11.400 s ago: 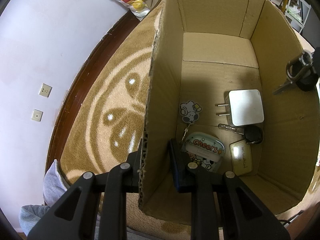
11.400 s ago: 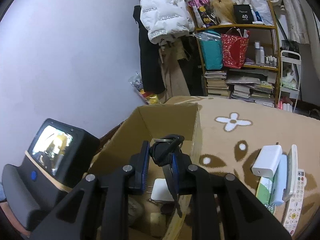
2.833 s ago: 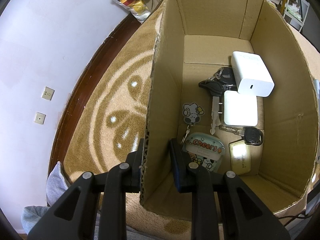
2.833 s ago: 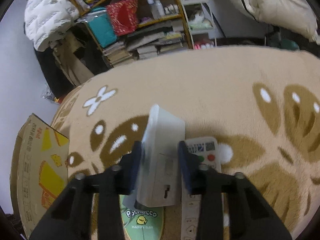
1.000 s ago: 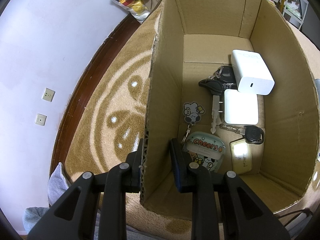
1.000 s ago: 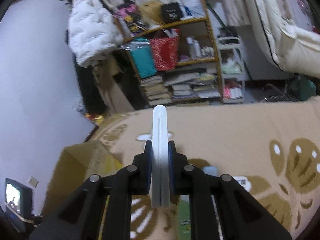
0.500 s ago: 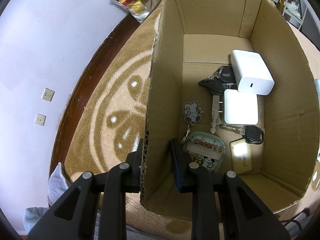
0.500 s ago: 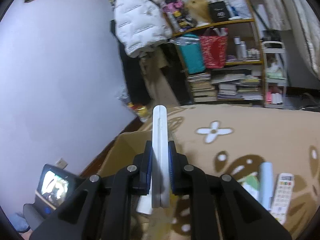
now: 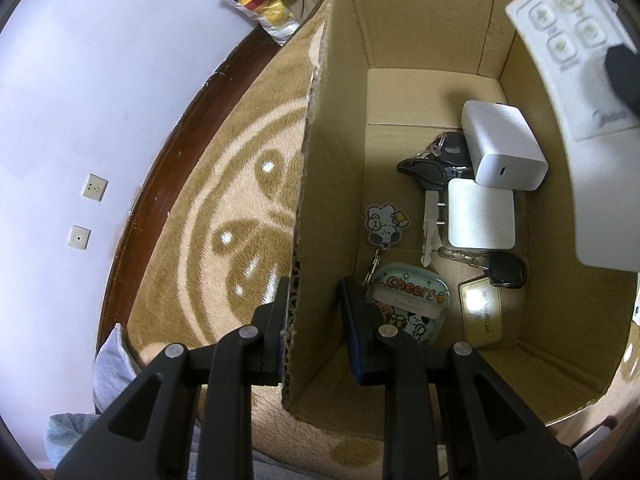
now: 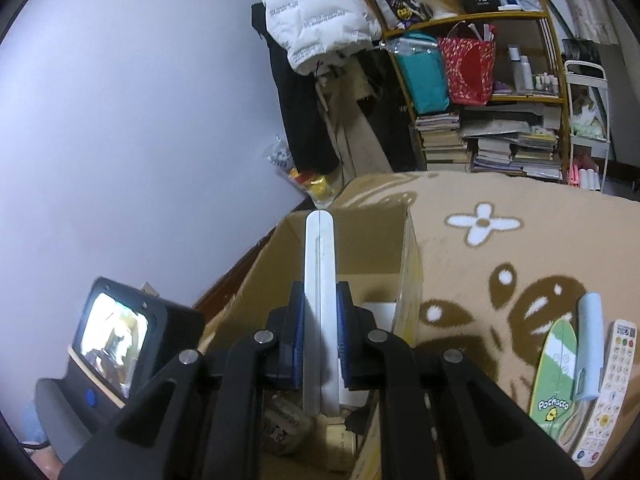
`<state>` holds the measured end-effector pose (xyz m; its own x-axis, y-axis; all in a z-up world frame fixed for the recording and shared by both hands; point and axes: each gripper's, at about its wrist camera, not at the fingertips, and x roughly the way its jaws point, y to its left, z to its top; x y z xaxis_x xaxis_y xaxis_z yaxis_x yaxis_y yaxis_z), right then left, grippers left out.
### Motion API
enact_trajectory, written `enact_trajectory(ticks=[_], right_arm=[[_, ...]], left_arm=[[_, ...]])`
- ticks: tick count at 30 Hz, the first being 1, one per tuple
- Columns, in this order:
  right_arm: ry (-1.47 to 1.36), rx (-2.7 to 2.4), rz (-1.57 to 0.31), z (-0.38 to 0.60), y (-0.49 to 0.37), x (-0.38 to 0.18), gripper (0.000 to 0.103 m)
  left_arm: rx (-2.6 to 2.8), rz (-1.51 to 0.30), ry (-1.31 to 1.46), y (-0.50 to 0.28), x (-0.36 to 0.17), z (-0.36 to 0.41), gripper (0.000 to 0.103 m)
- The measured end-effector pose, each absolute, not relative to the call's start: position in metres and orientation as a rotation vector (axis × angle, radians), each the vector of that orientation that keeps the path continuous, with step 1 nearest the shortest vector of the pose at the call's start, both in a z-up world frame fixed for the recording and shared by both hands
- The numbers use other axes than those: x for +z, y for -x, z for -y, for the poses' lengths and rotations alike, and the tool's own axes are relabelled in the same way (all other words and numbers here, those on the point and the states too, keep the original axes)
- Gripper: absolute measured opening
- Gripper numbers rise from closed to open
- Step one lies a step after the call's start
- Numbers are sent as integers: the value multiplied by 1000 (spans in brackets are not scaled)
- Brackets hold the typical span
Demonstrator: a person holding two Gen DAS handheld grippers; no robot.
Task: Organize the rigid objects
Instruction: 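Carry the white switch panel into the box with the right gripper and release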
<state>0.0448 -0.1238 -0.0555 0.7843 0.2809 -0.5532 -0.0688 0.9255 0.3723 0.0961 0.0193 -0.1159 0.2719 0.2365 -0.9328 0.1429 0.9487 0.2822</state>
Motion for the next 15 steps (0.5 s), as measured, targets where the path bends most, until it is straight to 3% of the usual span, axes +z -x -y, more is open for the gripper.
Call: enact_trajectory(ticks=[15], right_arm=[[-320,161,-718,125,-51,-71,16]], left_arm=[[62,-1306,-322,-96,-116,-24,22]])
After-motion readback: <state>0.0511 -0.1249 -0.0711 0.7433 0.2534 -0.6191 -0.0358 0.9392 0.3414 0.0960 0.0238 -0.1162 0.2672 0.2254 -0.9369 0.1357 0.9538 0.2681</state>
